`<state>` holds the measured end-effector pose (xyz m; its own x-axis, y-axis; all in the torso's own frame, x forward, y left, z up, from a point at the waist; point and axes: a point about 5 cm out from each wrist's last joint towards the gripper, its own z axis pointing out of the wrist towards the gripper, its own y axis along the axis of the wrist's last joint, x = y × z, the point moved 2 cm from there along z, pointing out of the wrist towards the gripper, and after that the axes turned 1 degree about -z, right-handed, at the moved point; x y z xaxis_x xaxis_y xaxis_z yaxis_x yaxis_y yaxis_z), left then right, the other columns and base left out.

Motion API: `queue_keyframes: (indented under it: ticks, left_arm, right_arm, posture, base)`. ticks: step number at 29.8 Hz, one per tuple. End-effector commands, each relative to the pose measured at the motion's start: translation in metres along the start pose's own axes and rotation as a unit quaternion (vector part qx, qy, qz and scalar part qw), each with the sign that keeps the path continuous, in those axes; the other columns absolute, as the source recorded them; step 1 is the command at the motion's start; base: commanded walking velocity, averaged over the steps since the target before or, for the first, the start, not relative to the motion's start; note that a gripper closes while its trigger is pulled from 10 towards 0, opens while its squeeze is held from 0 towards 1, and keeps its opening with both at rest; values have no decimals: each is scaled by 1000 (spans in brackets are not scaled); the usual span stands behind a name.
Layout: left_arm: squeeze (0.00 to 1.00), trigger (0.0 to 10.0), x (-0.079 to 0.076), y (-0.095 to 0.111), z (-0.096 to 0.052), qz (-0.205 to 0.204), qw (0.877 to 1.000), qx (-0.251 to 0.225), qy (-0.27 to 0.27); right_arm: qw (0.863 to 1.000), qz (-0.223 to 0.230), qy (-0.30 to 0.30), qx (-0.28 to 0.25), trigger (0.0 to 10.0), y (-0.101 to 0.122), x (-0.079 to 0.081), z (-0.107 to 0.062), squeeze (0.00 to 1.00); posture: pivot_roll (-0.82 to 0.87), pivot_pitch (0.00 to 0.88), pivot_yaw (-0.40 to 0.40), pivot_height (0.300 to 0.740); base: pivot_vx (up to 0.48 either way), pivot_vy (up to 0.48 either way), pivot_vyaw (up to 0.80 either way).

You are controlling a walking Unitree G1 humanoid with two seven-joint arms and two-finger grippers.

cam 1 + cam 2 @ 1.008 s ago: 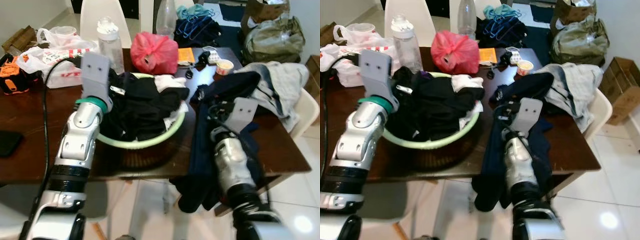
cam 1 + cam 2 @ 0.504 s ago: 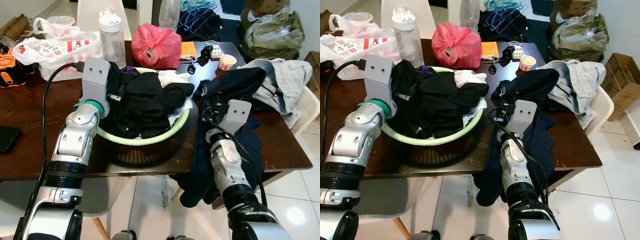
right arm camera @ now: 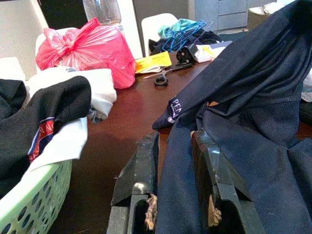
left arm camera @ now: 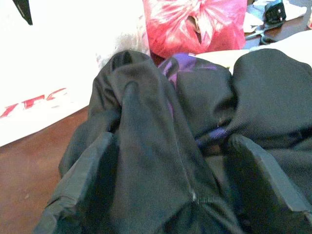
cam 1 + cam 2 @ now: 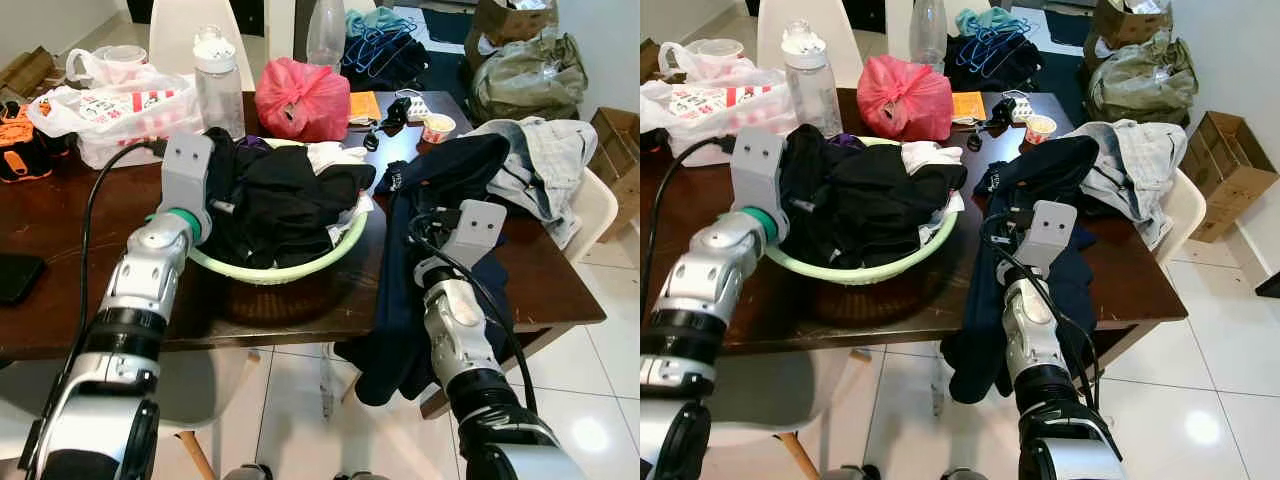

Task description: Hang hanger

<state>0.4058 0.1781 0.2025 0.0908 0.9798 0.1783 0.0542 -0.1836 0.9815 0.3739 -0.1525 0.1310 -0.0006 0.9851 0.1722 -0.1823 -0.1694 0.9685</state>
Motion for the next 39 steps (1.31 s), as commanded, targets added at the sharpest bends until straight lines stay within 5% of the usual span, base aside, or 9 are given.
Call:
queue_keyframes:
  ticks: [1, 6, 7, 8, 9, 25, 39]
  left_arm:
    - [0, 10000, 2, -9, 1, 5, 1000, 18, 0]
    - [0, 10000, 4, -9, 2, 8, 1000, 22, 0]
    - [0, 3529, 5, -11, 3, 11, 1000, 30, 1]
    - [0, 3529, 5, -11, 3, 11, 1000, 30, 1]
    - [0, 0, 7, -16, 4, 4, 999, 44, 5]
    - [0, 0, 10, -18, 9, -26, 998, 50, -3]
    - [0, 0, 9, 24, 6, -24, 998, -64, 16]
  right_arm:
    - [1000, -2, -2, 9, 10000, -4, -3, -3, 0]
    - [1000, -2, -2, 10, 10000, -4, -3, -3, 0]
    - [1000, -2, -1, 10, 10000, -5, -3, -3, 0]
    - [1000, -2, -1, 10, 10000, -5, -3, -3, 0]
    - [1000, -2, 0, 11, 10000, -4, -2, -3, 0]
    - [1000, -5, 3, 9, 10000, -3, -2, -1, 0]
    - [1000, -2, 2, 7, 10000, -1, -3, 0, 0]
  posture:
    - [36, 5, 2, 740]
    - [36, 3, 1, 740]
    - [37, 2, 0, 740]
    - [37, 2, 0, 740]
    - [34, 0, 1, 740]
    - [34, 0, -5, 740]
    - [33, 0, -1, 740]
  base:
    - [0, 0, 0]
    - [0, 0, 0]
    - [0, 0, 0]
    - [0, 0, 0]
    - [0, 0, 0]
    - [0, 0, 0]
    - [0, 0, 0]
